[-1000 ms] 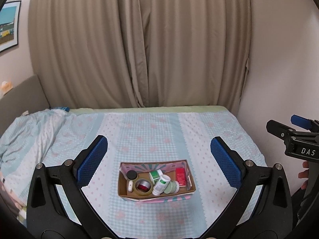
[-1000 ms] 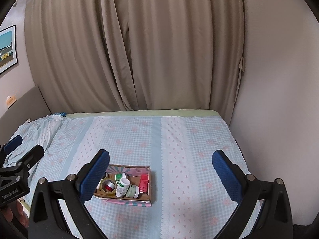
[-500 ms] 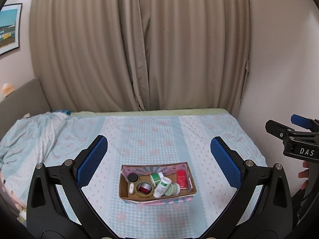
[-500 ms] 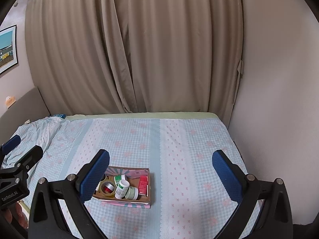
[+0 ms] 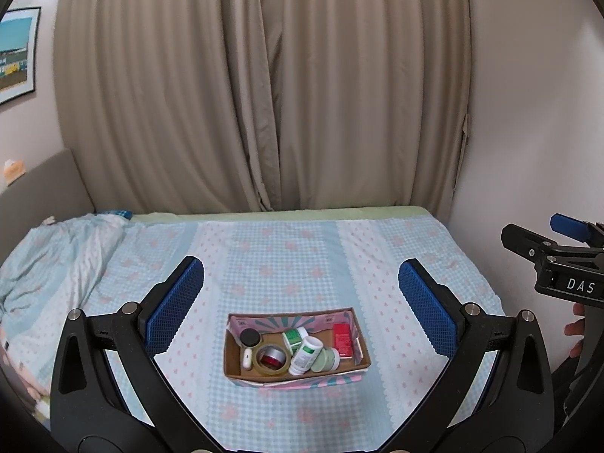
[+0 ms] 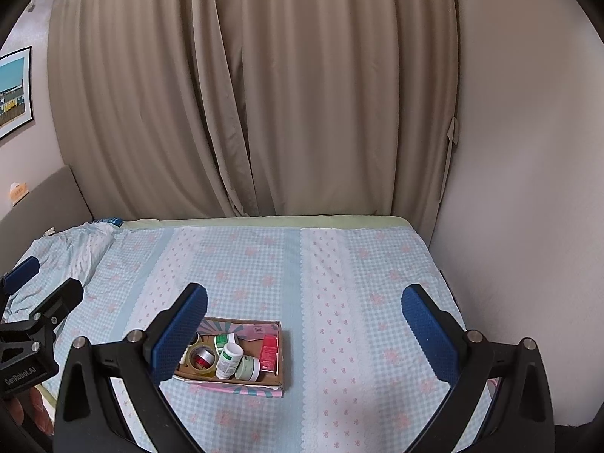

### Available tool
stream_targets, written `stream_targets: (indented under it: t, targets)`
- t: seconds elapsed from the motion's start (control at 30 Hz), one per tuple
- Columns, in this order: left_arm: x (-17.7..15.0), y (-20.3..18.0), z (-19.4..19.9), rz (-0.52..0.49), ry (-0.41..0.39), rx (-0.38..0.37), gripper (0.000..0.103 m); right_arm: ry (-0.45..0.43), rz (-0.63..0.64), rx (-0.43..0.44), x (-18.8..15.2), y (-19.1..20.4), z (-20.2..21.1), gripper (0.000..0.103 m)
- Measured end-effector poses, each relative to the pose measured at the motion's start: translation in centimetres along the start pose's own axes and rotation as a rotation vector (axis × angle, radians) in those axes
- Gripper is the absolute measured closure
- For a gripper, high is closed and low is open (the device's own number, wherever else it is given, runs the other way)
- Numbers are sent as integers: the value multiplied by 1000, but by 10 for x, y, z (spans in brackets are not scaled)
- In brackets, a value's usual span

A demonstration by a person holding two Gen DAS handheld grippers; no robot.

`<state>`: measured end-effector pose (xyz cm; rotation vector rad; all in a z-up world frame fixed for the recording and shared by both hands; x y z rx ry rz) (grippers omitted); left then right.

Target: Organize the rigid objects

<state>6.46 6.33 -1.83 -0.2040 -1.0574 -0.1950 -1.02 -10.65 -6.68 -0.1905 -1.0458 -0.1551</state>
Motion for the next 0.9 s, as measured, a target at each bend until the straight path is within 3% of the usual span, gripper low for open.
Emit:
stream_targets:
  t: [0.4,0.7,0.9]
  targets:
    - [1,-7,1,-14,-39,1,0,-15,0,-8,1,-2,1,0]
    - [3,-10,10,-27,-97,56,0,-17,0,-12,1,-1,0,0]
    - [-3,-10,4,-6,-83,16,0,-11,-15,-18,-1,-3,0,0]
Point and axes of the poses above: each gripper's, at about its wrist camera, not at the fingertips, and z roughly against the way its jaws point, y to its left, x to its top, the point moved 5 cm from there along -z, roughly the way its jaws point, and after that the axes turned 7 degrees about -x, right-handed, at the moved point
